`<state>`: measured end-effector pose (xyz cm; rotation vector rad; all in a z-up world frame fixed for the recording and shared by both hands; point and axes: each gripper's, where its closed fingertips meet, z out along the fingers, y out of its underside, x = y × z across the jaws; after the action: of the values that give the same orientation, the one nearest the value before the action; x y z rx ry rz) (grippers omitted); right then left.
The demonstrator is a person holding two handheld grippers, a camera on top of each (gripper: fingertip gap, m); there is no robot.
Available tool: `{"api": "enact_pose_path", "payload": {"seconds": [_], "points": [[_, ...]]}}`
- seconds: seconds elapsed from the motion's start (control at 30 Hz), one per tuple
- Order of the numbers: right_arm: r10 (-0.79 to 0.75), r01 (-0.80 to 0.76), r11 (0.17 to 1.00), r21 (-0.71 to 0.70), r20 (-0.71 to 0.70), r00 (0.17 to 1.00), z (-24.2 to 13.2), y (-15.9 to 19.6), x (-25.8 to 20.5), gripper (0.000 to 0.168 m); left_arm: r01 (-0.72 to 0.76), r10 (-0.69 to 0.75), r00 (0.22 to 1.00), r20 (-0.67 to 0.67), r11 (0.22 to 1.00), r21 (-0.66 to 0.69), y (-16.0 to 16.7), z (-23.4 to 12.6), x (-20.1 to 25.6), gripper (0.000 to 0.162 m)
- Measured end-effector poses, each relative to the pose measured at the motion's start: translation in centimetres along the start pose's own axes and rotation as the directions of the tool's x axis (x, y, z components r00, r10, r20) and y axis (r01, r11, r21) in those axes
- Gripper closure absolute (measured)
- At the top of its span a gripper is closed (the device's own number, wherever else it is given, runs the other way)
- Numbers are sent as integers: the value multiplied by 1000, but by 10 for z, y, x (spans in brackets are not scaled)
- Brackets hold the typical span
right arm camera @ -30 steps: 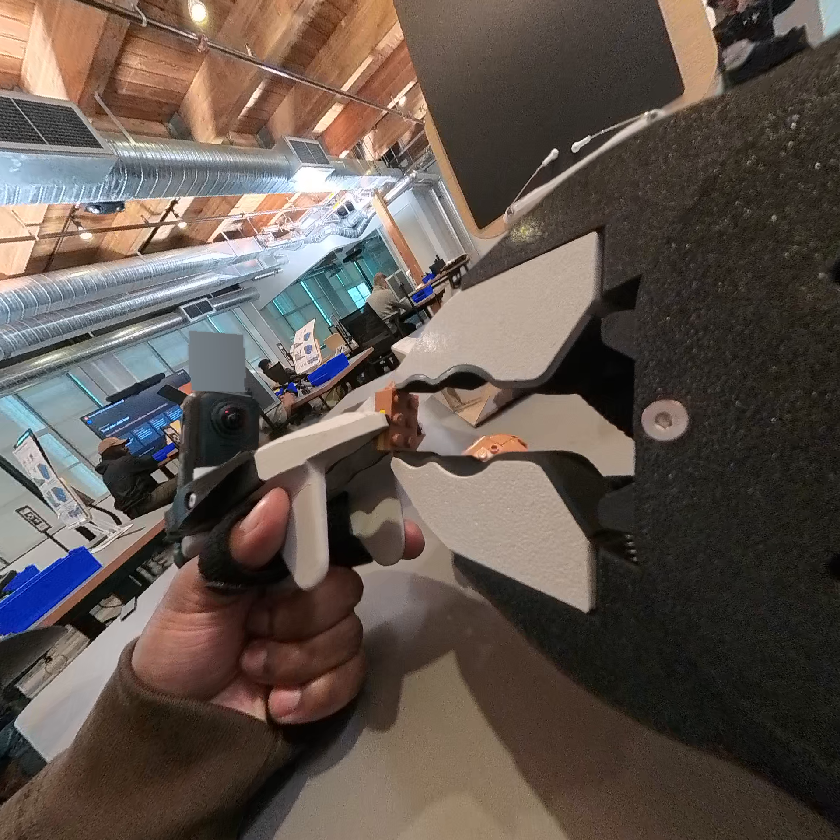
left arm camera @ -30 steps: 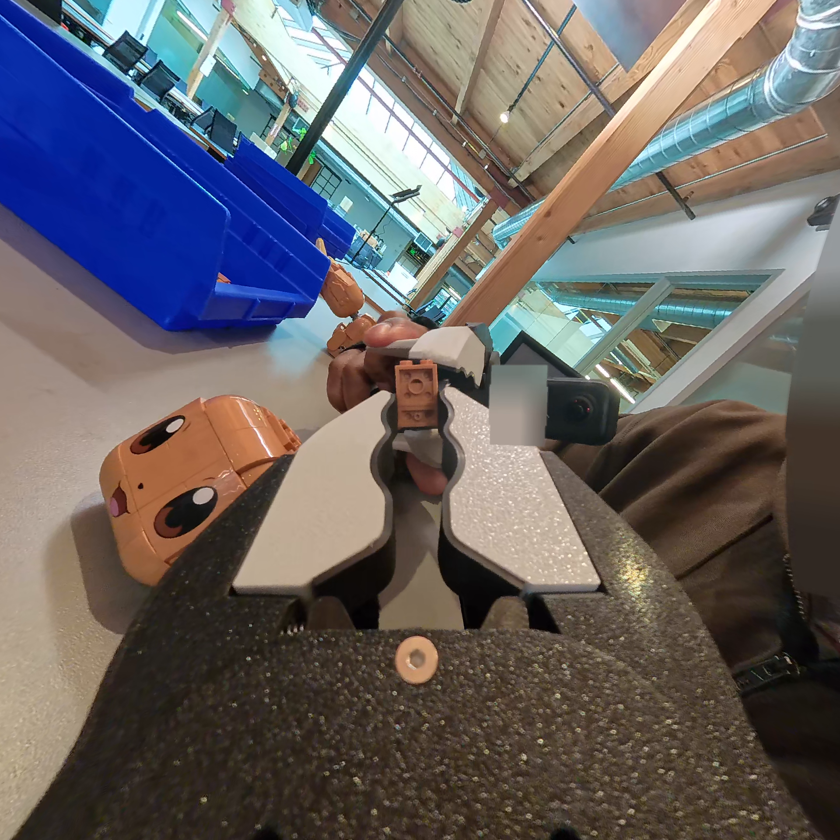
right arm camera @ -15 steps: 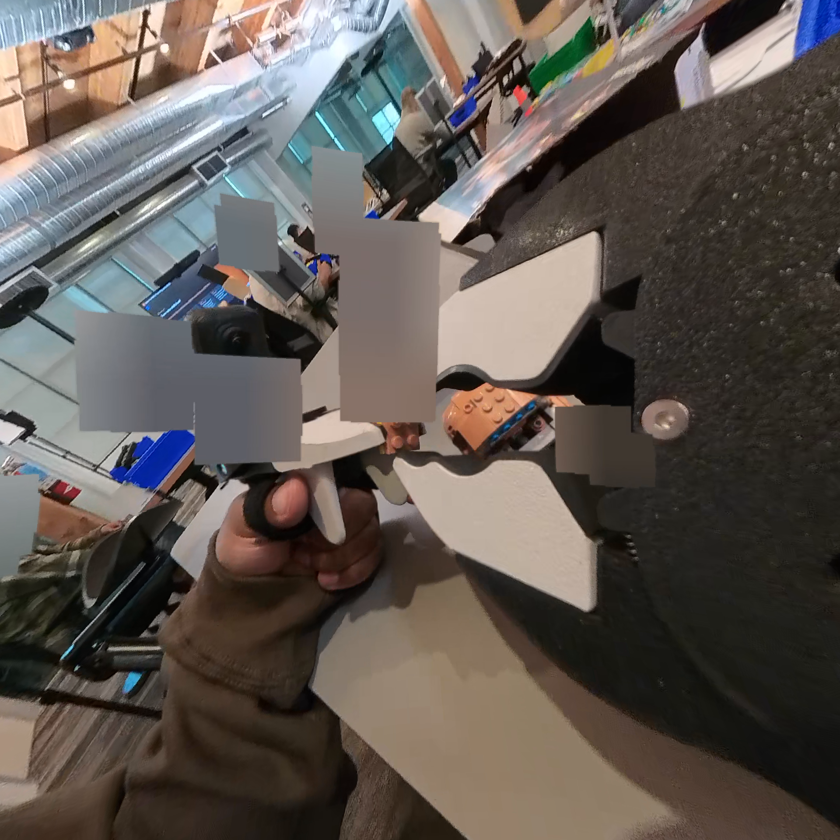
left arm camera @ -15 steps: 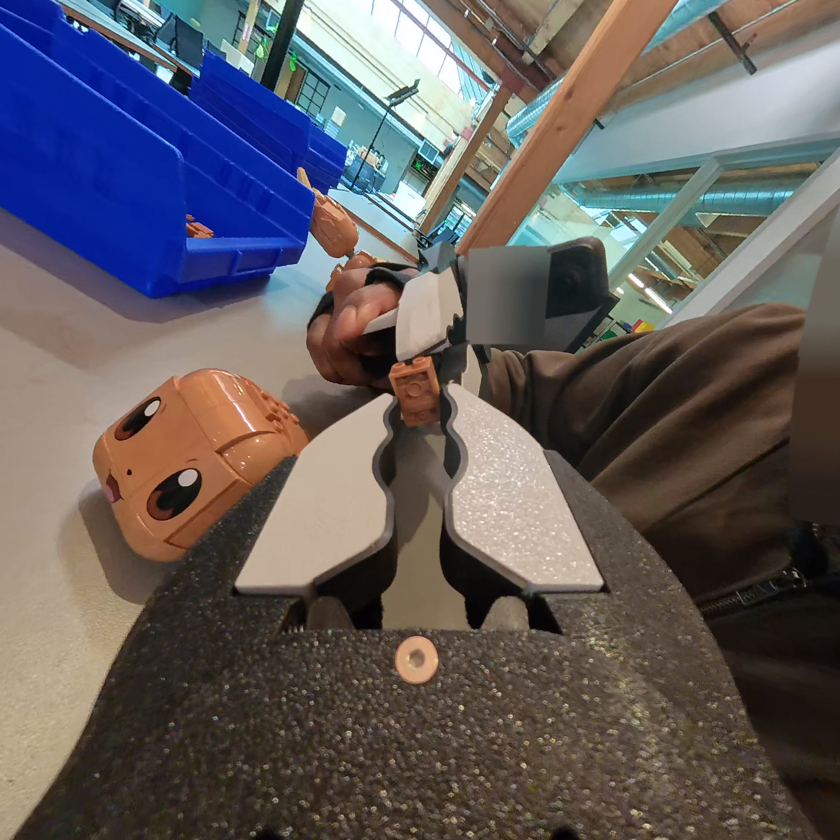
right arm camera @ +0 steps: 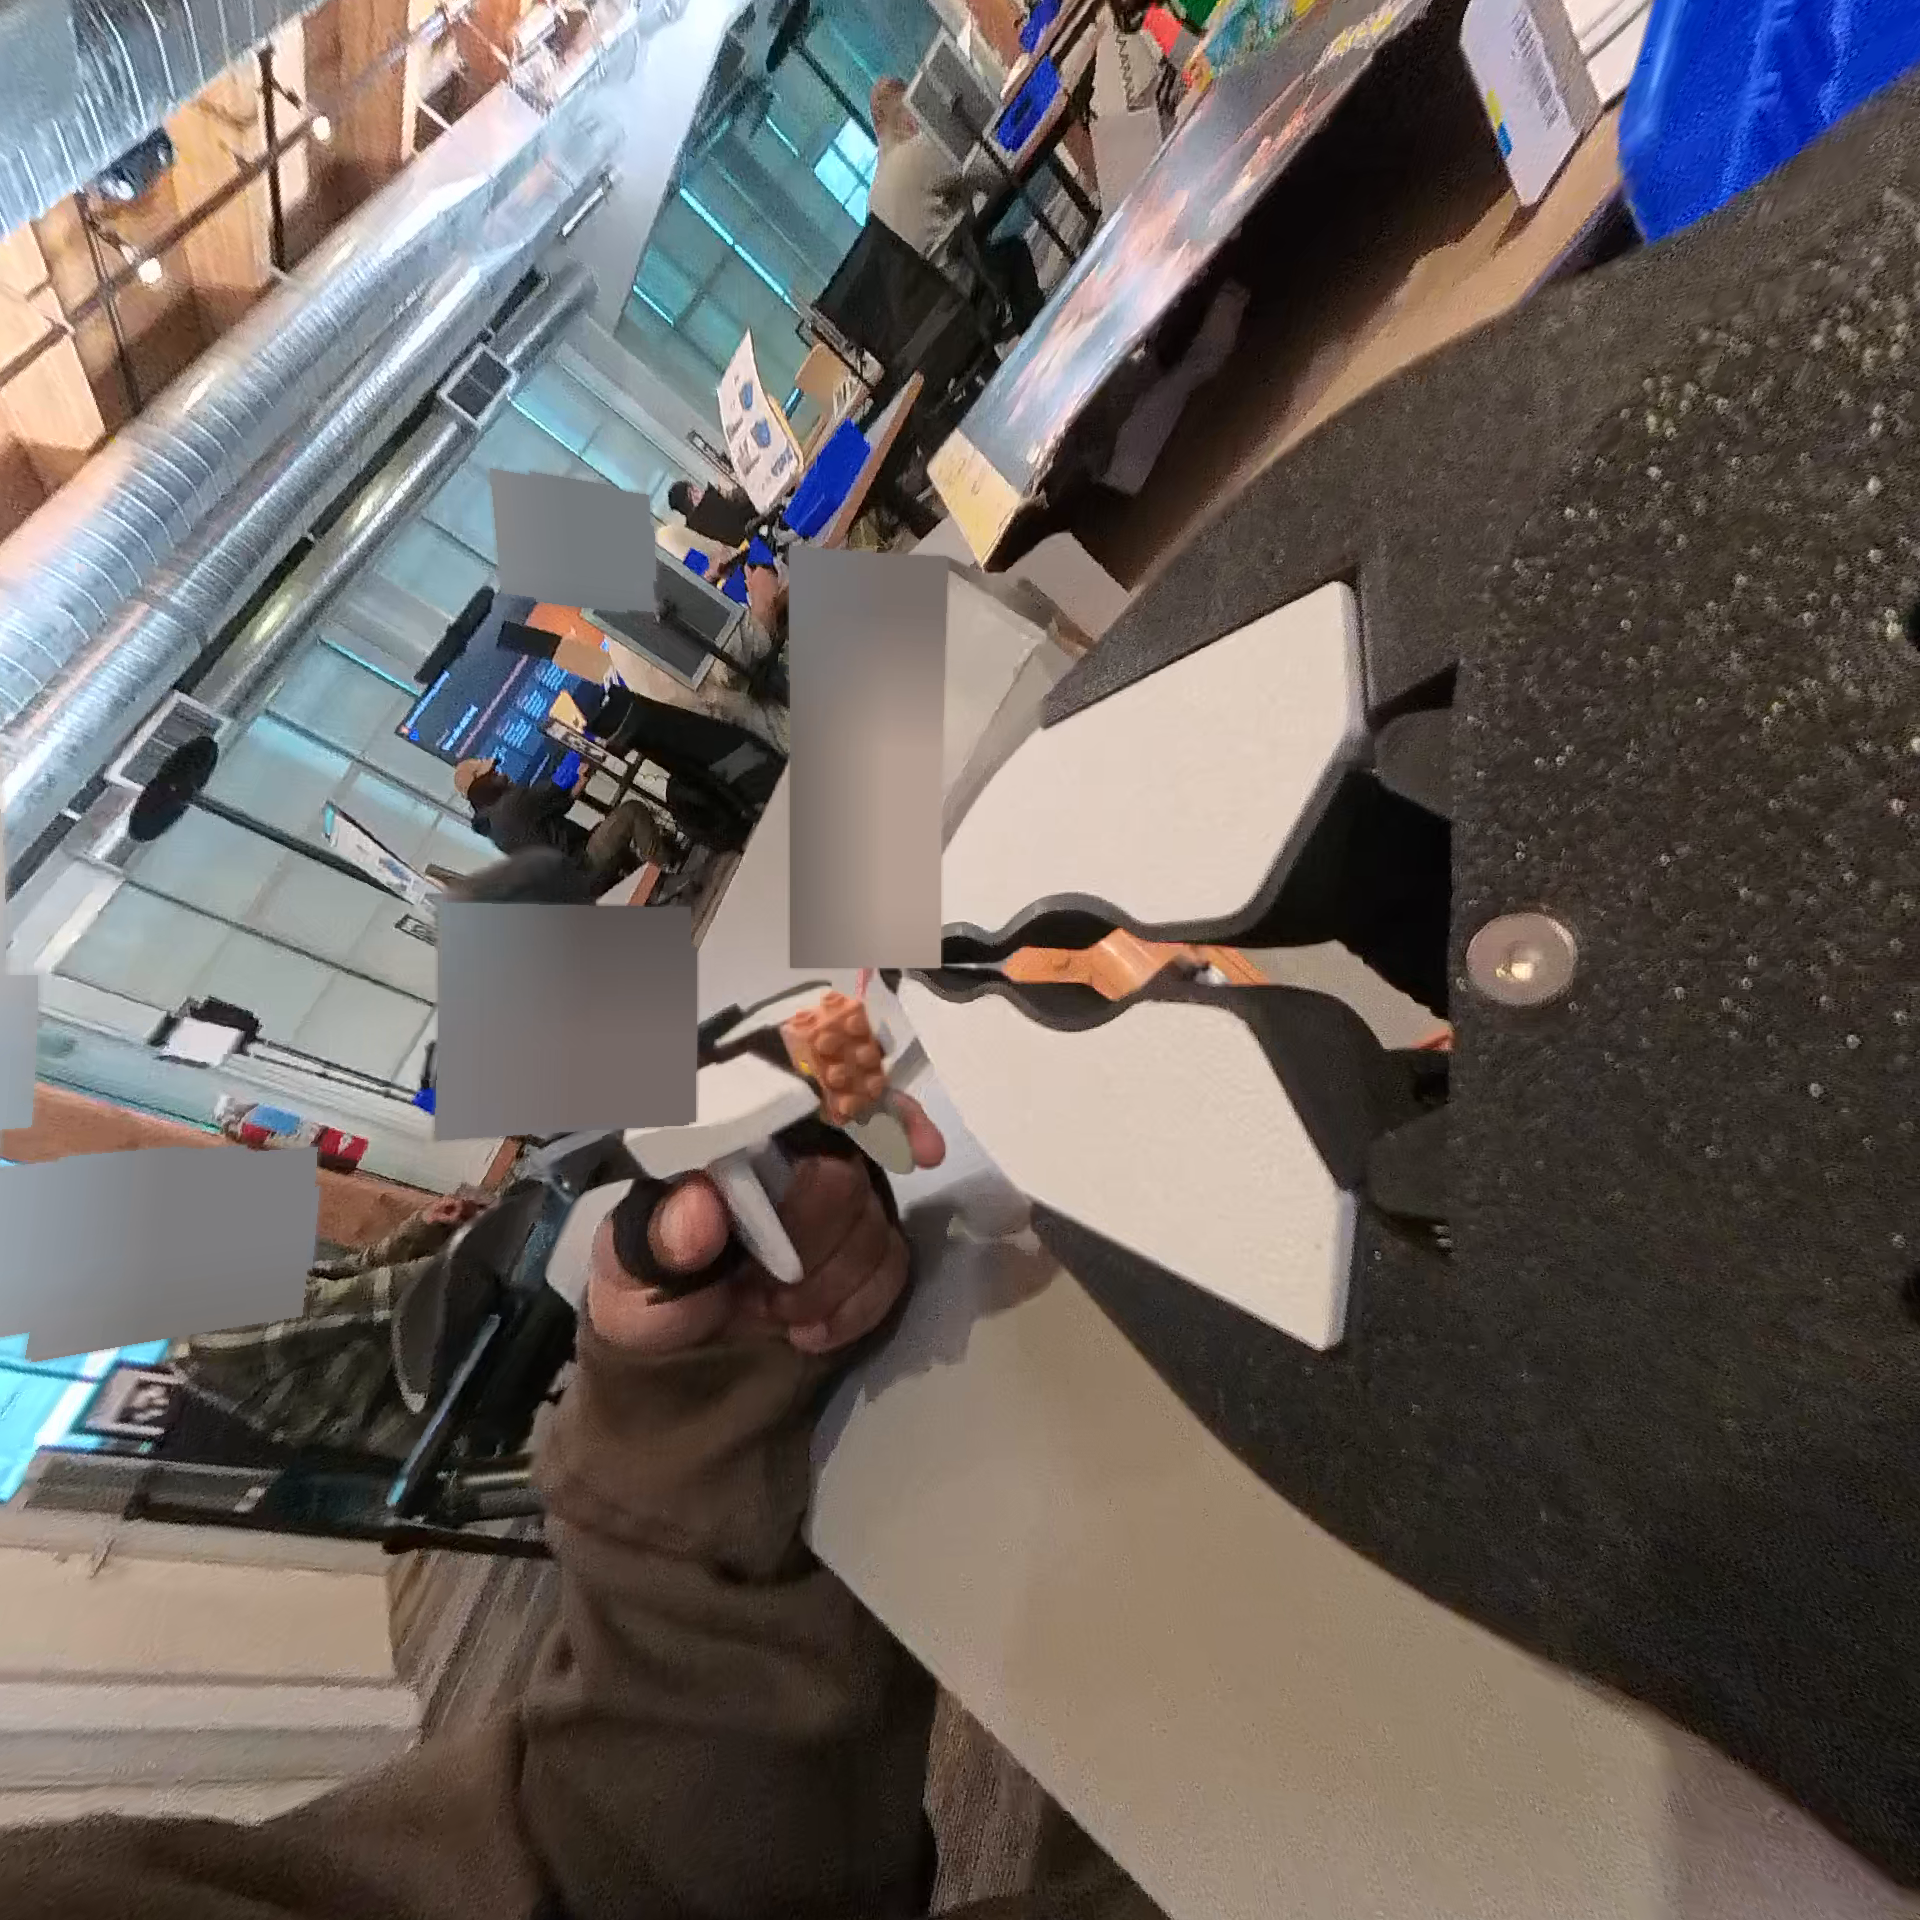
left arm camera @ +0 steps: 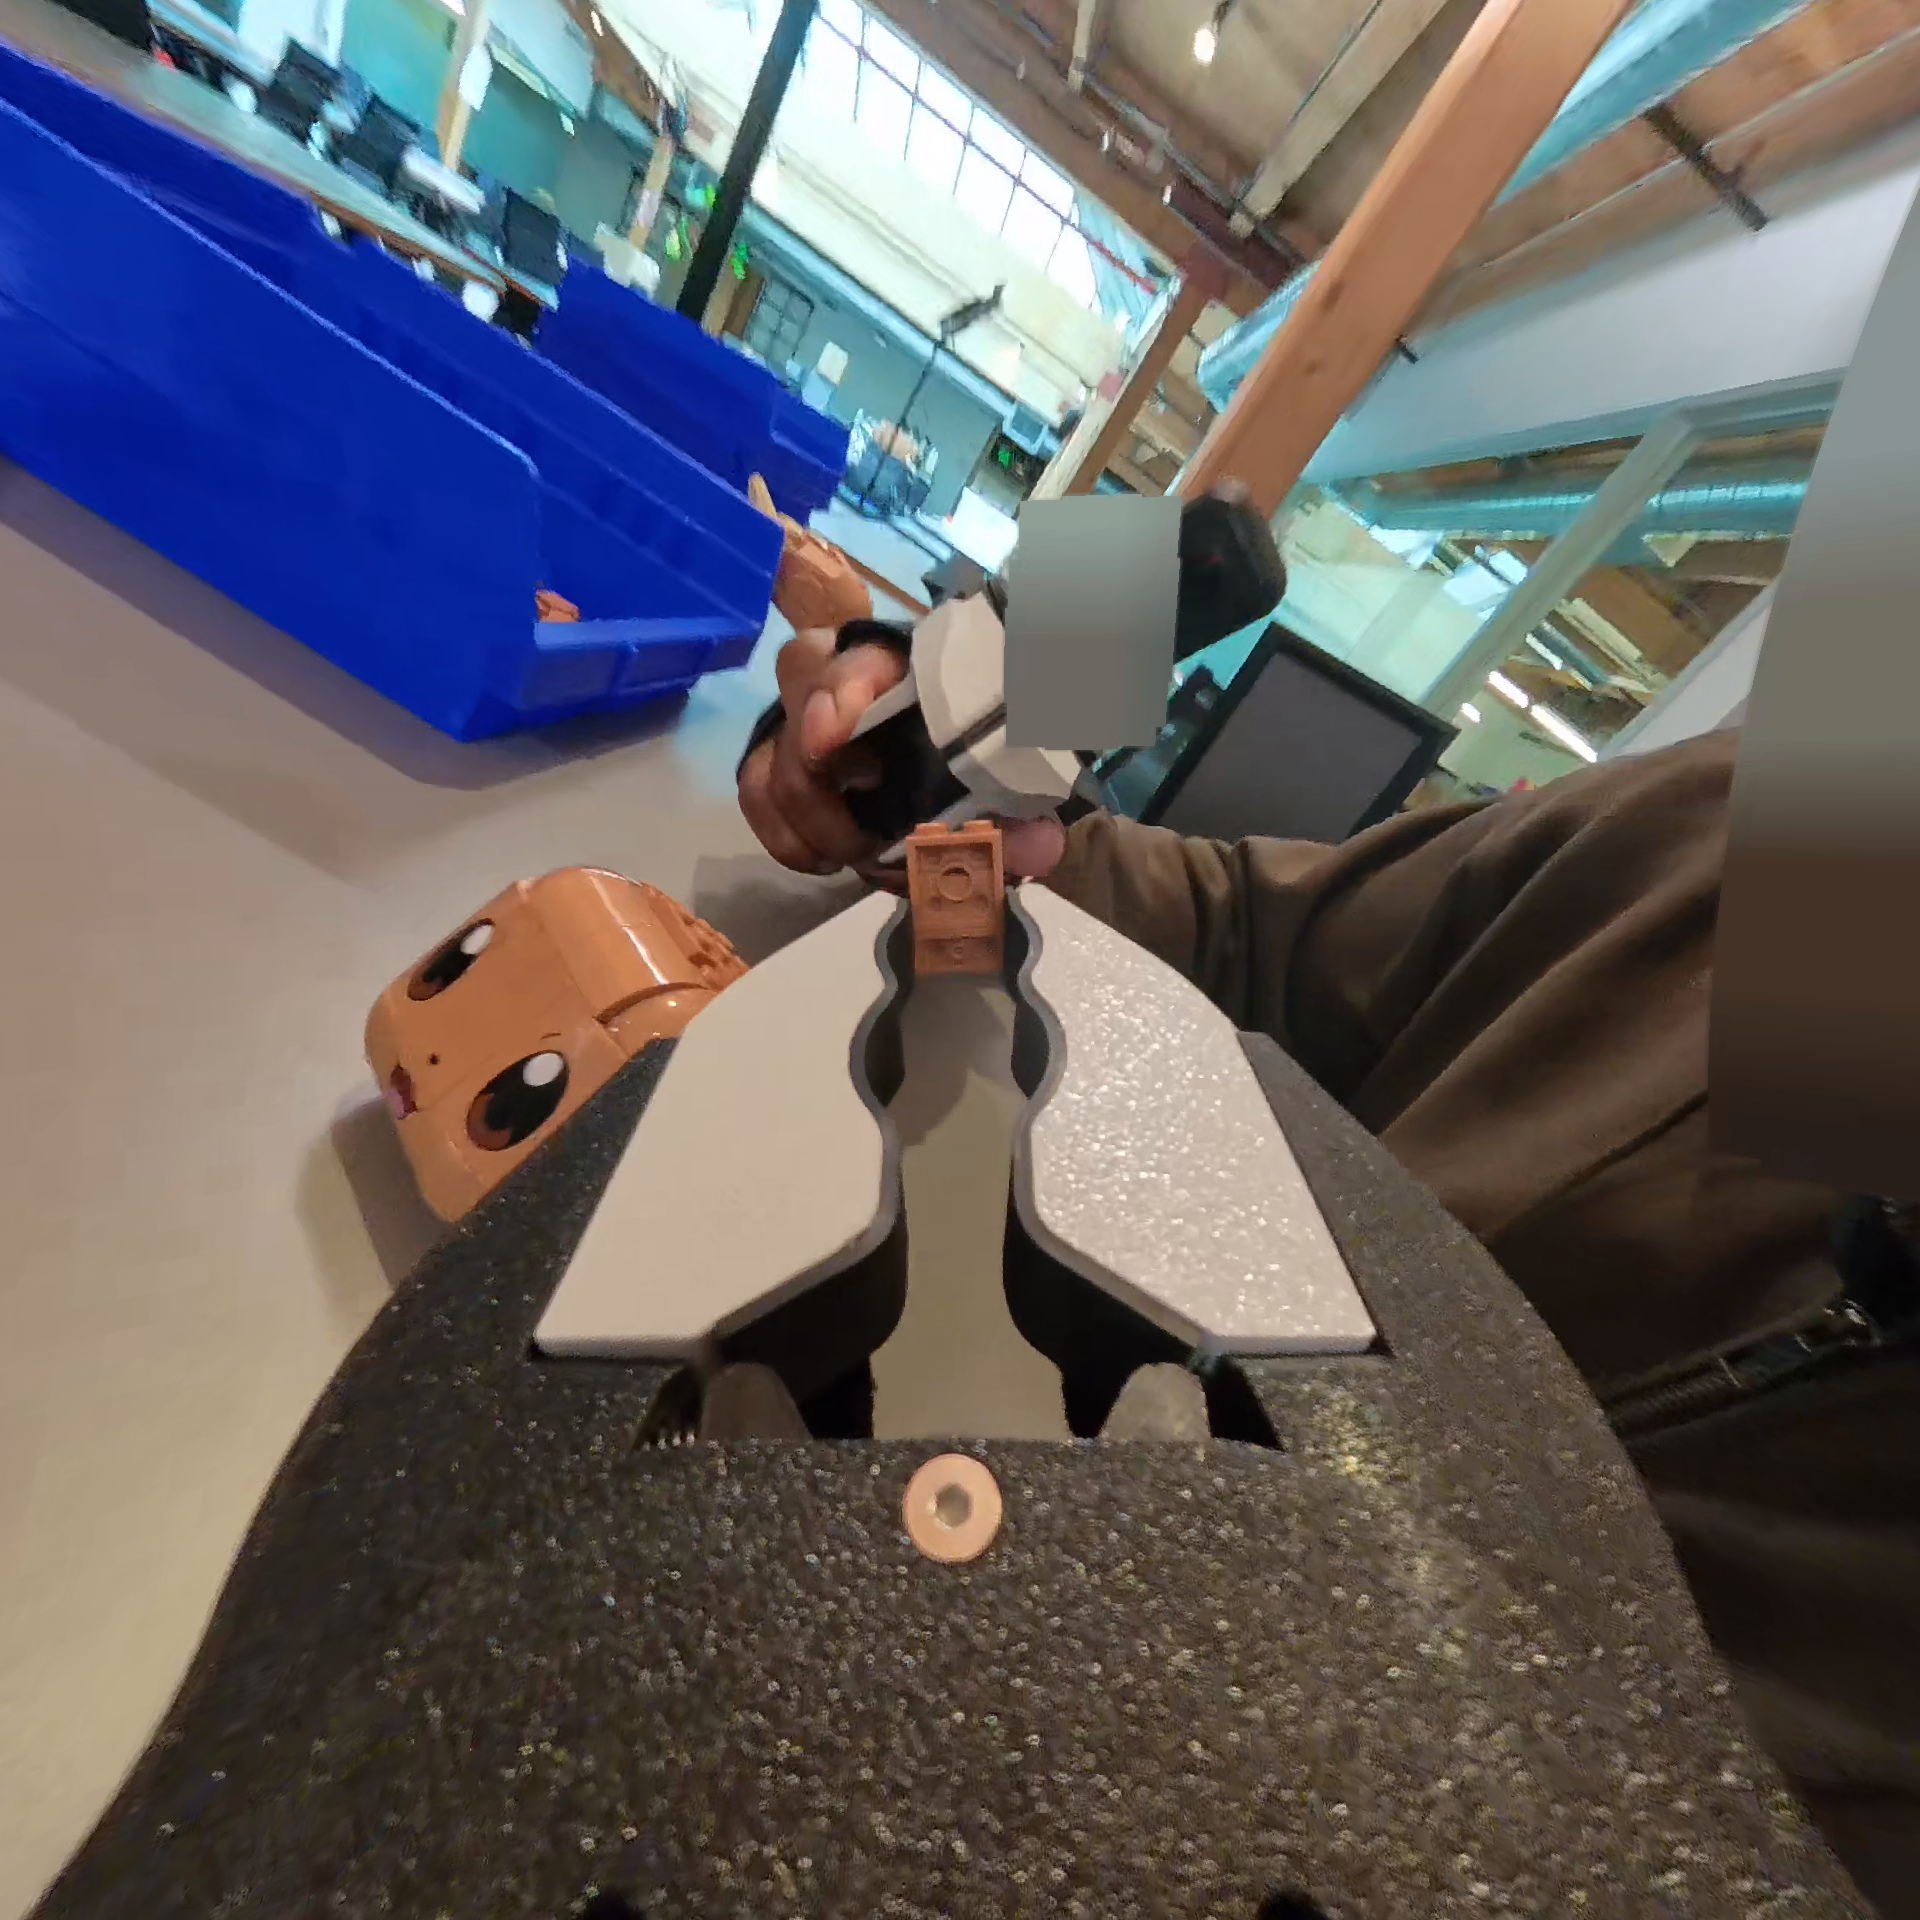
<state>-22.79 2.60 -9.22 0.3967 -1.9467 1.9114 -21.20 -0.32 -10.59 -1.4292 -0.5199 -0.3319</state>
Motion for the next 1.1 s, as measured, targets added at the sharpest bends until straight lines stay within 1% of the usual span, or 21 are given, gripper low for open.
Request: {"api": "enact_pose_path", "payload": {"seconds": [0.07, 0.17, 0.2, 0.33, 0.43, 0.53, 0.63, 0.73, 0.83, 0.87, 0.93, 1.0, 1.1], "points": [[-60, 61, 997, -53, 14, 998, 5, 7, -8, 168, -16, 15, 1000, -4, 999, -49, 8, 10, 2, 146], [-189, 188, 976, -109, 4, 982, 12, 13, -15, 154, 5, -4, 1000, 8, 1000, -29, 6, 8, -1, 146], [-203, 202, 972, -117, 5, 979, 14, 13, -17, 149, 8, -8, 1000, 9, 1000, -23, 5, 7, -1, 146], [-221, 216, 967, -132, -18, 975, 22, 13, -22, 139, -20, 21, 999, 38, 1000, -14, 4, 7, -4, 146], [-283, 269, 952, -146, -87, 955, 25, 11, -17, 135, -35, 35, 999, 28, 999, -12, 4, 9, -2, 146], [-385, 359, 917, -174, -147, 911, 25, 8, -13, 134, -9, 9, 1000, 23, 1000, -2, 3, 14, -2, 146], [-450, 414, 885, -213, -156, 880, 27, 10, -14, 134, -6, 6, 1000, 18, 1000, -7, 5, 20, -1, 146], [-481, 433, 858, -275, -140, 865, 26, 21, -10, 134, -12, 11, 999, 52, 1000, 9, 3, 21, -6, 146], [-502, 450, 820, -353, -69, 862, 20, 39, -7, 143, 0, -7, 994, 107, 997, 73, -7, 11, -16, 146], [-503, 457, 814, -358, -42, 863, 17, 41, -8, 145, 7, -17, 993, 116, 996, 91, -10, 7, -18, 146], [-449, 417, 837, -354, -8, 893, 9, 41, -10, 148, 16, -29, 992, 121, 994, 110, -13, 3, -20, 146], [-340, 308, 878, -366, -26, 940, 0, 41, -8, 148, 17, -29, 993, 118, 994, 106, -12, 2, -20, 146], [-174, 121, 921, -370, -111, 979, -16, 40, -9, 148, 11, -23, 993, 115, 995, 98, -11, 2, -18, 146]]}}
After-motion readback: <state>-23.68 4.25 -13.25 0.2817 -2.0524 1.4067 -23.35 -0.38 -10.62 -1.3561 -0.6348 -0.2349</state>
